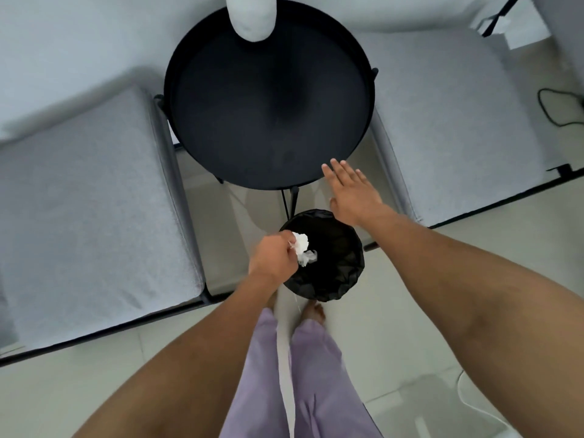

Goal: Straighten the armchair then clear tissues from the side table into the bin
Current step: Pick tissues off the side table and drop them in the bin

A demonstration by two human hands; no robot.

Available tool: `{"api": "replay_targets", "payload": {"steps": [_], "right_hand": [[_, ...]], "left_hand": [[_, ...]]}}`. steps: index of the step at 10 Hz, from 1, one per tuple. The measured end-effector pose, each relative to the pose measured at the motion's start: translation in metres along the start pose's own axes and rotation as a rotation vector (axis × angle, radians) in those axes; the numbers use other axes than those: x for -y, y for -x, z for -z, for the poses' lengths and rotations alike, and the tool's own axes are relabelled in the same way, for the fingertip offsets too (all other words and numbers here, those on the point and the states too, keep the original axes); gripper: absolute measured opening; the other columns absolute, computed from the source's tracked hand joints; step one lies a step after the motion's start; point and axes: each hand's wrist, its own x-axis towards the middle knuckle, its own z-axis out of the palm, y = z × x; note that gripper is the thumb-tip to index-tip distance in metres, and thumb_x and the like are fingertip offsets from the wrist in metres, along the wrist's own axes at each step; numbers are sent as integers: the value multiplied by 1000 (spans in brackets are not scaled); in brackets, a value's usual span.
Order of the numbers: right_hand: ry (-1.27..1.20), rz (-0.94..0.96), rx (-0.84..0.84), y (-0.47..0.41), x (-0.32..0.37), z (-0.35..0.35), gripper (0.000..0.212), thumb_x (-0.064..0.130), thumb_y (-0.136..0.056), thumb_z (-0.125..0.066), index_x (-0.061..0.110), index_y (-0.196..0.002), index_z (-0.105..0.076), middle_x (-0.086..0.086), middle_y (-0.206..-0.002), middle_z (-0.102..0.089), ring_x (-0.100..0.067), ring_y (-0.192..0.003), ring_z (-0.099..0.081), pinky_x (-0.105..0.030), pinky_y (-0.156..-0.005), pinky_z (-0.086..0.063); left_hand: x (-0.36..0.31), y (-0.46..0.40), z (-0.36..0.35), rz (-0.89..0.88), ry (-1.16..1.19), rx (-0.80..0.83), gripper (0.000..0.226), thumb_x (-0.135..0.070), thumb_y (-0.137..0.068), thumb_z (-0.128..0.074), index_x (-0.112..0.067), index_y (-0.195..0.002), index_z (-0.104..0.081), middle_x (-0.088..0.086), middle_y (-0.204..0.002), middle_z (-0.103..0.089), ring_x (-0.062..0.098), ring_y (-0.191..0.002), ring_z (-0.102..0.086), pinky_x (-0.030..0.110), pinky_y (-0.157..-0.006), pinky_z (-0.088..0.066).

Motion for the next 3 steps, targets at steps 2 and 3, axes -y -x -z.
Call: {"api": "replay_targets", "payload": {"steps": [2, 3], "right_hand": [[-9, 24, 77, -5, -7, -2, 76, 20, -95, -39, 20, -152, 11, -2, -161, 18, -20, -150, 9, -42, -123, -1], [-3, 6, 91, -6, -6, 2, 78, 20, -95, -39, 22, -152, 13, -1, -161, 19, -20, -150, 11, -43, -123, -1]], "left_hand": [[-2, -7, -16, 39, 14, 158, 43, -15, -81, -62, -17, -123, -57, 7, -109, -70, 28, -98, -66, 37, -93, -53], [-3, -13, -10, 35, 29, 177, 50, -15, -81, -64, -19, -130, -54, 10, -116, -66, 29, -103, -65, 40, -94, -53]]}}
